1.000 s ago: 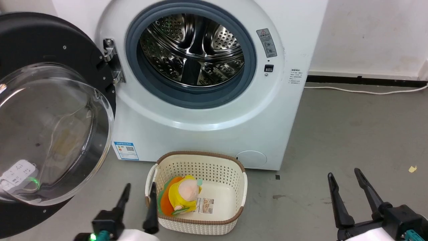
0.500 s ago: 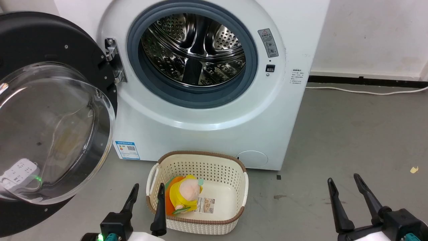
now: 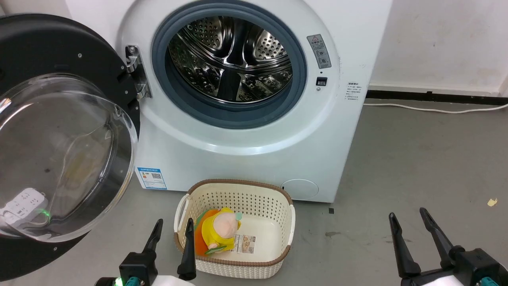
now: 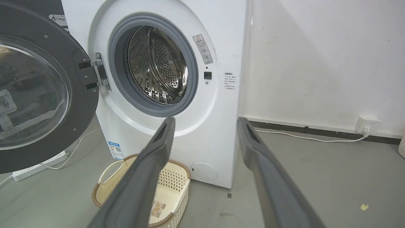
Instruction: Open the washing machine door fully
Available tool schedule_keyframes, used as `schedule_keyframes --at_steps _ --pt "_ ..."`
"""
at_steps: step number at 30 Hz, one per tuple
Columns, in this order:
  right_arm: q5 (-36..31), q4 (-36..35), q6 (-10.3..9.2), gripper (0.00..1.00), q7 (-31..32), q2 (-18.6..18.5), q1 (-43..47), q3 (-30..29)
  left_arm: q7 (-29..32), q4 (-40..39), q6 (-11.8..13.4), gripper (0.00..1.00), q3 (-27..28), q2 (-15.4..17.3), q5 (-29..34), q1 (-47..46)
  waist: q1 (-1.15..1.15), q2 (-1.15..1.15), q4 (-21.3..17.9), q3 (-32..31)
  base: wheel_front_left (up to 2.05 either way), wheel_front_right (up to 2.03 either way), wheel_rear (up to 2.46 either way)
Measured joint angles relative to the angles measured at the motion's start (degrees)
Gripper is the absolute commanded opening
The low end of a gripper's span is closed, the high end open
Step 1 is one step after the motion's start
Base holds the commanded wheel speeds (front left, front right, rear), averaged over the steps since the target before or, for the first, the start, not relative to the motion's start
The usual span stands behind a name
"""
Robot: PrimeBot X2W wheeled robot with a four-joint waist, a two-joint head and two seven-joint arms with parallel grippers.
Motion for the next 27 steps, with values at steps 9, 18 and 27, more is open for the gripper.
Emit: schedule_keyframes --at_steps 9,18,27 --pt "0.36 0.09 0.00 1.00 0.00 0.00 -0.02 0.00 0.00 0.15 -0.57 1.00 0.64 -0.19 0.96 -0.03 0.00 0.00 -0.04 0.39 0.00 0.00 0.00" --pt "0.34 0.11 0.00 0.00 0.05 -0.02 -0.04 0.04 0.10 -0.35 -0.94 0.00 0.88 -0.20 0.94 -0.06 0.00 0.00 -0.15 0.63 0.00 0.00 0.00" --pt "0.31 0.03 0.00 0.00 1.03 -0.02 -0.09 0.21 1.12 -0.75 -1.09 0.00 1.37 -0.24 1.49 -0.06 0.00 0.00 -0.33 0.82 0.00 0.00 0.00"
